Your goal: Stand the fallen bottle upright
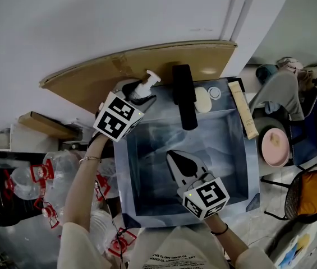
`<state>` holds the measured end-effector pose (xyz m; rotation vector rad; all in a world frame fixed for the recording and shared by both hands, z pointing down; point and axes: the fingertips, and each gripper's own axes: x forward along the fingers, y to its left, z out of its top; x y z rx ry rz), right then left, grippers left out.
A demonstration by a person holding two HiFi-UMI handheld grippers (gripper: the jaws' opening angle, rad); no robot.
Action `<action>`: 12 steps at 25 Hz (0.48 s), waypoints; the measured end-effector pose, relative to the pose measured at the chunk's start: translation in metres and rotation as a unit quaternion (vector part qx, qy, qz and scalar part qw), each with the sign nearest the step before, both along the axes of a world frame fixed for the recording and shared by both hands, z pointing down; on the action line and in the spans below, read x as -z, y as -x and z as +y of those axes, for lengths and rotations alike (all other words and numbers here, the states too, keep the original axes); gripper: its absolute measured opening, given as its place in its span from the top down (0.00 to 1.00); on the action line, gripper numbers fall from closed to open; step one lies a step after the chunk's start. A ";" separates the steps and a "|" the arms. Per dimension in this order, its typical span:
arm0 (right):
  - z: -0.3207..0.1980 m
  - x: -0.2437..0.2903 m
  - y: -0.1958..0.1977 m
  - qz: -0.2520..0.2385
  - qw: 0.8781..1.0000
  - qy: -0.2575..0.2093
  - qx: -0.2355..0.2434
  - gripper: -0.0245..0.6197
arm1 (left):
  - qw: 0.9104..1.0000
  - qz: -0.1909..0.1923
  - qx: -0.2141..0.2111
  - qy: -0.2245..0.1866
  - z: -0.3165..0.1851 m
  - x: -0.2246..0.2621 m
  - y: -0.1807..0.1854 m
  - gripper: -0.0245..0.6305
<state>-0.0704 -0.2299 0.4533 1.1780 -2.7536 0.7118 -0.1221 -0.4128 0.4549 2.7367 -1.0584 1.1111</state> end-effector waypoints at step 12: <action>0.008 0.001 0.004 0.011 1.000 -0.003 0.001 0.96 | 0.977 0.161 0.108 -0.091 -0.001 0.050 0.032 0.57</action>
